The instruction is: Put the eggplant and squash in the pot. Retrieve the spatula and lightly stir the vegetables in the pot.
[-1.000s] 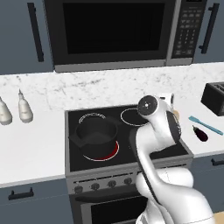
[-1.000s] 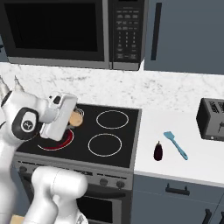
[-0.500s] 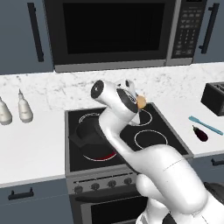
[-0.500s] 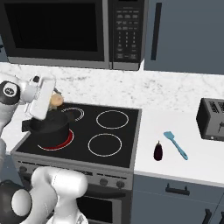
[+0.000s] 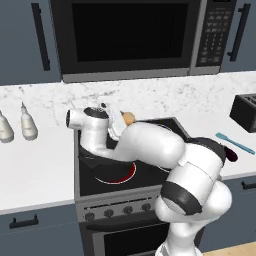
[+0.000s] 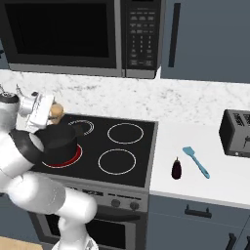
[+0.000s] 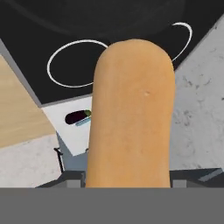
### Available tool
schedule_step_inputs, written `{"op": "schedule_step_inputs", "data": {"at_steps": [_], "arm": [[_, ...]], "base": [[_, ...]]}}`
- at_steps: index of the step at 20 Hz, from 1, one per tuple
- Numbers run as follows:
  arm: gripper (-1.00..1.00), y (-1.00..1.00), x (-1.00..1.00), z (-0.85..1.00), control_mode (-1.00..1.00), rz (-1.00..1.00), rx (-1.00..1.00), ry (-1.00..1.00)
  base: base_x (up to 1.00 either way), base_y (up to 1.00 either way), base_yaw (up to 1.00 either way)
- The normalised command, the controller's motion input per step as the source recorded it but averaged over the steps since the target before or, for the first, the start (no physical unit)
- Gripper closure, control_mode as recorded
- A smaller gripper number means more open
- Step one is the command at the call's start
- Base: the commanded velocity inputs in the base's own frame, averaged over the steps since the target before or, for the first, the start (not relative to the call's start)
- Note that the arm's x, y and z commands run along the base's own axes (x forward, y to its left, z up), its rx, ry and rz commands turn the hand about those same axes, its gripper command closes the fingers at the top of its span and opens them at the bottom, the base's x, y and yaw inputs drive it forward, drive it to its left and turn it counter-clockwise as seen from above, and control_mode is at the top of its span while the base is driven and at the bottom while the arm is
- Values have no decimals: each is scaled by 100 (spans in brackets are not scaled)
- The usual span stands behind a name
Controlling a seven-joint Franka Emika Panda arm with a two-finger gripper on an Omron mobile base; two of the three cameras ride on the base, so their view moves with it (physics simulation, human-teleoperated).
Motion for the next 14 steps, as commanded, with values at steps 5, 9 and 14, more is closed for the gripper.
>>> {"op": "schedule_step_inputs", "data": {"at_steps": [5, 9, 14], "arm": [[100, 0, 36, -81, -100, 0, -16, 28], [100, 15, 16, -36, -100, 0, 0, 20], [100, 4, 2, -22, -100, 0, 0, 22]], "base": [[0, 0, 0], [0, 0, 0], [0, 0, 0]]}}
